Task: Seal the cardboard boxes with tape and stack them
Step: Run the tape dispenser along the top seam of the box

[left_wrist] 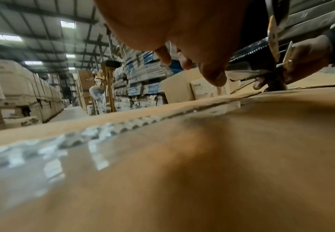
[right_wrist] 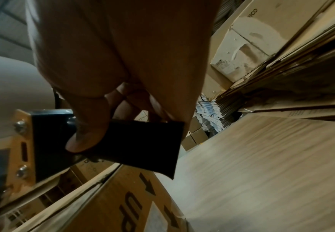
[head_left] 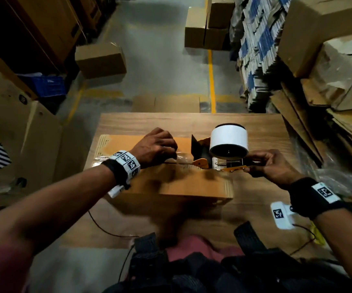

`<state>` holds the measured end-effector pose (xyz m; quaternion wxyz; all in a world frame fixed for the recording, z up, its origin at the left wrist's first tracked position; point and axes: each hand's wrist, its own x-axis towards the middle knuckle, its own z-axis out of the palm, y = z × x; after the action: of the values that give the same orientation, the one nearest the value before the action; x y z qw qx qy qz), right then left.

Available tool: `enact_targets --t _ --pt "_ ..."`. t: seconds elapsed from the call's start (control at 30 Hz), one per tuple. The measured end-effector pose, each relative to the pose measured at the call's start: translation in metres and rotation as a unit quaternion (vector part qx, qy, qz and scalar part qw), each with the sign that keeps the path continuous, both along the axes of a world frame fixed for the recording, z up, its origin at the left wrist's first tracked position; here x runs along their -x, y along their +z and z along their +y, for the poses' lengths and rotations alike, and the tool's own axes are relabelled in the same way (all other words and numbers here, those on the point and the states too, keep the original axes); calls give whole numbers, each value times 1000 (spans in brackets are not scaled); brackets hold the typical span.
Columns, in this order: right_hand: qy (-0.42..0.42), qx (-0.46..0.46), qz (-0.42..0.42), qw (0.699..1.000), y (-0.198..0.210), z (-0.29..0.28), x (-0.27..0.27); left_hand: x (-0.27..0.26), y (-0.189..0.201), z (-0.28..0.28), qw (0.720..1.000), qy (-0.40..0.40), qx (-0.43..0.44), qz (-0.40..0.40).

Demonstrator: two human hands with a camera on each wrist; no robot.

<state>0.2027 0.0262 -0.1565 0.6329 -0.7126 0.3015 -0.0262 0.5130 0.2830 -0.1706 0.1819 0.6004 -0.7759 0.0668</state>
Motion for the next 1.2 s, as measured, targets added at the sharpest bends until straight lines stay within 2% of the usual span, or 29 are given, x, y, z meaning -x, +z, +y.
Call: enact_targets --t 0.2,0.37,0.63,0.8,0.97,1.03,1.13,1.2 --pt "21 15 10 1000 -2 -2 -1 -5 -4 -9 996 -11 -85 -38" --pt "37 37 27 998 -3 0 -1 -8 -1 -10 990 -25 -133 -39" --pt "37 61 53 996 -7 2 0 -24 14 -11 972 -71 -192 -115" --pt "40 67 61 995 -10 3 1 -22 16 5 972 -15 -212 -97" --pt "48 69 64 994 -12 0 0 15 11 7 986 67 -152 18" --pt "56 64 62 994 -13 -1 0 43 0 7 975 88 -198 56" --pt "78 61 47 994 -12 -1 -1 81 -22 14 935 138 -320 61" --pt "97 90 23 991 -11 3 -4 97 -33 18 929 180 -321 49"
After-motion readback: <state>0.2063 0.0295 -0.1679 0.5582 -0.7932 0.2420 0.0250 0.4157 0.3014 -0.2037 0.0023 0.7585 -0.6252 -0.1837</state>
